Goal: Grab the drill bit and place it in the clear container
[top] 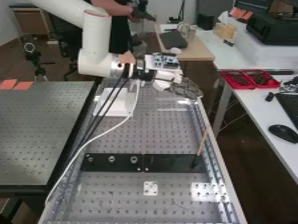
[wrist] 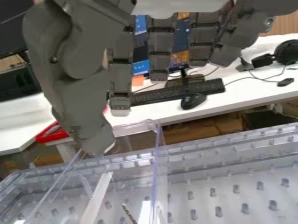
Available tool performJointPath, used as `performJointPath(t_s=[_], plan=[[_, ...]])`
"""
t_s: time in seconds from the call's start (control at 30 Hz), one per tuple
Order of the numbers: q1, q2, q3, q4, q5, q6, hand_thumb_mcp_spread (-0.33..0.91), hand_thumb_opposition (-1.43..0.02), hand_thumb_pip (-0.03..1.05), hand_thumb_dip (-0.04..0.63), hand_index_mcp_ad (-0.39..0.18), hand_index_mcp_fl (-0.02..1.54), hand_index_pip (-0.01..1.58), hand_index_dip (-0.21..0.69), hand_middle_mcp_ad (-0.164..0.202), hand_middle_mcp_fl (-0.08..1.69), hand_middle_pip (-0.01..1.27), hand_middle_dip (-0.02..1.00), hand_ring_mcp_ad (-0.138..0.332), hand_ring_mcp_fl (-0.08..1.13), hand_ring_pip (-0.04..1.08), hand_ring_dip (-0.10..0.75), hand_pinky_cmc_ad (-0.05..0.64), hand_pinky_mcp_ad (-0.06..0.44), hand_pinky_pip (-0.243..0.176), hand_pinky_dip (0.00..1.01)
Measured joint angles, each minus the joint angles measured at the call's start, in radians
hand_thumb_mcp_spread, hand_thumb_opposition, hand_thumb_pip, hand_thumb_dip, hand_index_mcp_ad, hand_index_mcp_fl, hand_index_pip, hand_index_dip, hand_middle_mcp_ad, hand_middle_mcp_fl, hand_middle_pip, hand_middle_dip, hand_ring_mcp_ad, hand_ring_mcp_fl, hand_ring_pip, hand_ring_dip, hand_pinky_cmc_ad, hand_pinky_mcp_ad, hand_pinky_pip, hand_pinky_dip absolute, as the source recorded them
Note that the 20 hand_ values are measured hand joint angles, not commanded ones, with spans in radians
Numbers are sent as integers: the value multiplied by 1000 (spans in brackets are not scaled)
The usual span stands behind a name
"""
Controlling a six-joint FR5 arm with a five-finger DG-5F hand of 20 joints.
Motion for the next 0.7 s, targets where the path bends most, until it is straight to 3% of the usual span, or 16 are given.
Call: performJointPath(t_s=[0.13,0.3,0.7], plan=[[-5,28,-8,3,7,-10,468,-880,557,269,-154,520,391,152,51,185,131,190,183,47,113,21,290,159,-59,185],[-20,84,-28,8,11,-38,393,-822,496,269,-119,522,232,152,51,187,127,192,185,47,113,24,283,159,-59,195],[-86,292,-130,9,23,-104,330,-747,422,166,-70,506,106,220,52,180,127,192,195,38,110,24,288,168,-63,401]])
